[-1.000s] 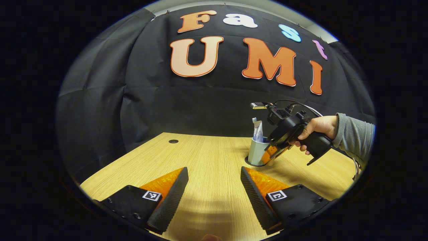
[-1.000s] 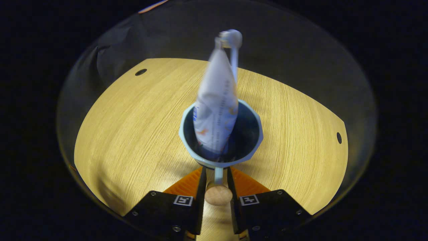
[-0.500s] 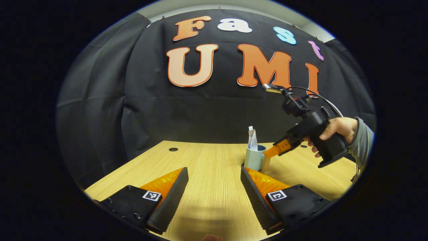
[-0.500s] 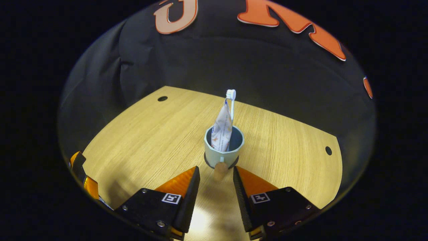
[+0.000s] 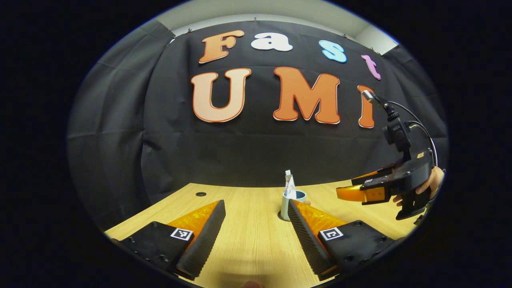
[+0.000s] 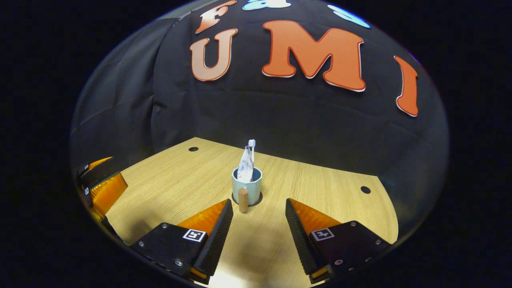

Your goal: Put the toothbrush and toothpaste on the desktop into the cup, then pick up the cup and place it on the coaster on the desktop.

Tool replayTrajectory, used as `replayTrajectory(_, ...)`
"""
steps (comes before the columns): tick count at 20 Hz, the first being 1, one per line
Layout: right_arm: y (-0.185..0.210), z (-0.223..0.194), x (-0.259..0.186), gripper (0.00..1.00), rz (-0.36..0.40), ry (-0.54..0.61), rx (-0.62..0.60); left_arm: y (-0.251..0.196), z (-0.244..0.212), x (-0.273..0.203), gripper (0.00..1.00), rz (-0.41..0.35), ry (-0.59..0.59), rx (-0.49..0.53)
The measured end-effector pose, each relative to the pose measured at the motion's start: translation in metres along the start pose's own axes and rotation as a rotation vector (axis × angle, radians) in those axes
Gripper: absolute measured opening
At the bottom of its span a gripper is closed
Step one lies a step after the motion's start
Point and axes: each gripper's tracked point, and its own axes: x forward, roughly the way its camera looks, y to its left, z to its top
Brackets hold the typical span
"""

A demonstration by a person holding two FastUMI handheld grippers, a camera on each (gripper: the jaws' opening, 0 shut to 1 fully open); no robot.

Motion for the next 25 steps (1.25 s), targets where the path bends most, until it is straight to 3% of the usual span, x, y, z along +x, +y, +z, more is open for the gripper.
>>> replayTrajectory(12, -0.045, 0.004, -0.083, 0.81, -0.166, -0.317, -0.035, -0.045, 0.029, -0.012, 0.99, -0.021, -0.122, 0.013)
replayTrajectory(20, -0.075, -0.008, -0.109, 0.84, -0.272, -0.382, 0.012, -0.054, 0.033, -0.014, 0.99, -0.026, -0.173, 0.001)
replayTrajectory(25, -0.082, -0.011, -0.117, 0.84, -0.297, -0.407, 0.047, -0.053, 0.03, -0.006, 0.99, -0.032, -0.181, 0.022)
